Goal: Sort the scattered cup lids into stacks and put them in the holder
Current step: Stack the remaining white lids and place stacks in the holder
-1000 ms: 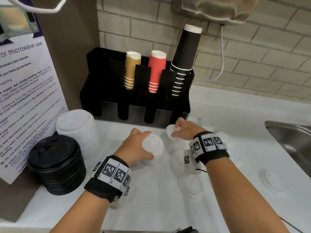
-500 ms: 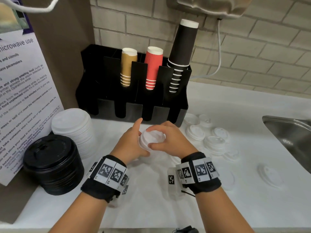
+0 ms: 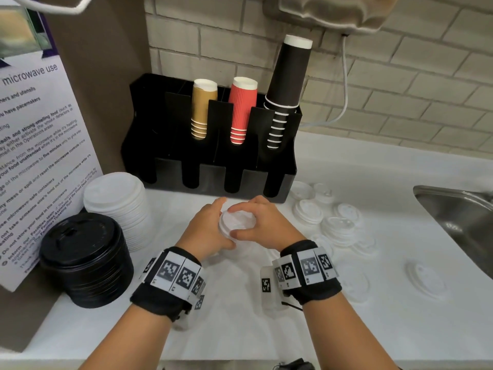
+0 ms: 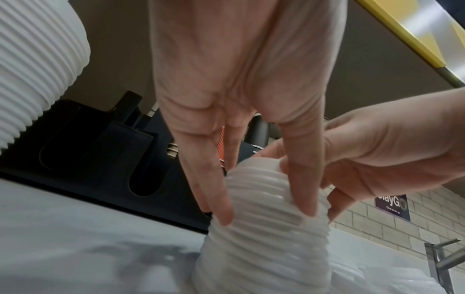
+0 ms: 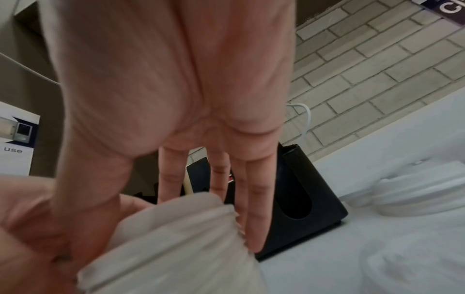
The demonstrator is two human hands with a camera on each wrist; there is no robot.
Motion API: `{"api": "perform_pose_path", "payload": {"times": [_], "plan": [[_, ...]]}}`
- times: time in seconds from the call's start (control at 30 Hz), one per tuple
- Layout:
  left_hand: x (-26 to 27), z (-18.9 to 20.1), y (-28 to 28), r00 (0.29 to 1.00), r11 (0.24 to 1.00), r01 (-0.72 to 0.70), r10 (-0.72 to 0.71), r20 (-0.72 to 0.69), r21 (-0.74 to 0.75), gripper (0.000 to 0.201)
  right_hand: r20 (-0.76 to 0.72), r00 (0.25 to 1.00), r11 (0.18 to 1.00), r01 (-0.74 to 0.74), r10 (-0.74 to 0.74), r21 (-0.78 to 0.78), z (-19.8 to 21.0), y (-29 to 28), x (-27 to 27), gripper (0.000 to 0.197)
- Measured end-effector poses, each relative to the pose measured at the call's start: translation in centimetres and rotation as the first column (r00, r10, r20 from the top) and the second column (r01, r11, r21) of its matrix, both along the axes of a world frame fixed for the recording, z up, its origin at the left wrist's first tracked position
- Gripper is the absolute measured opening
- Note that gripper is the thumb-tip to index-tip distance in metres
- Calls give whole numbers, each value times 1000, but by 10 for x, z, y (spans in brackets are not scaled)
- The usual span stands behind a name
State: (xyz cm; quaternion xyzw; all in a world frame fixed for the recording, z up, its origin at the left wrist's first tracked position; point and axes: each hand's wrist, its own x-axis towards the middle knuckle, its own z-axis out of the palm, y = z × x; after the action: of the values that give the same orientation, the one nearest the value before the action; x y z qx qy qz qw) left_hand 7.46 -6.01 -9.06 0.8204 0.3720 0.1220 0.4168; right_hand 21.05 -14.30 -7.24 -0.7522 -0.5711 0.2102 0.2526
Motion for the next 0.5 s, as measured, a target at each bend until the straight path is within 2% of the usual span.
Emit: {"api": "perform_pose_path", "payload": {"times": [0.07, 0.13, 0.2, 0.27, 0.33, 0.4, 0.47, 0.5], "plan": [[0, 2, -1, 1000, 999, 12, -12, -15, 46, 72, -29, 999, 1000, 17, -16, 18, -4, -2, 0, 54], [0, 3, -3, 999, 998, 33, -32, -17, 61, 58, -46, 998, 998, 42, -40, 43, -7, -5, 0, 52], [1, 4, -5, 998, 996, 47, -44, -37, 76, 58, -38, 999, 998, 39, -38, 44, -10, -7, 1, 50], [2, 4, -4, 998, 996, 30, -26, -49, 87, 64, -109, 993, 998, 55, -51, 36, -9, -11, 9, 44], [2, 4, -3, 999, 998, 6, -2, -49, 69, 73, -134, 981, 989, 145, -142, 14, -4, -17, 23, 37], [2, 3, -2, 999, 999, -2, 4, -48, 49, 75, 29, 975, 967, 224, -222, -118, 0, -25, 43, 43], [2, 2, -2, 999, 999, -6, 8, -53, 45, 75, 177, 964, 910, 248, -198, -334, 0, -32, 56, 57], [3, 2, -2, 998, 999, -8, 11, -58, 43, 75, 199, 964, 876, 244, -174, -416, -1, -35, 59, 64]]}}
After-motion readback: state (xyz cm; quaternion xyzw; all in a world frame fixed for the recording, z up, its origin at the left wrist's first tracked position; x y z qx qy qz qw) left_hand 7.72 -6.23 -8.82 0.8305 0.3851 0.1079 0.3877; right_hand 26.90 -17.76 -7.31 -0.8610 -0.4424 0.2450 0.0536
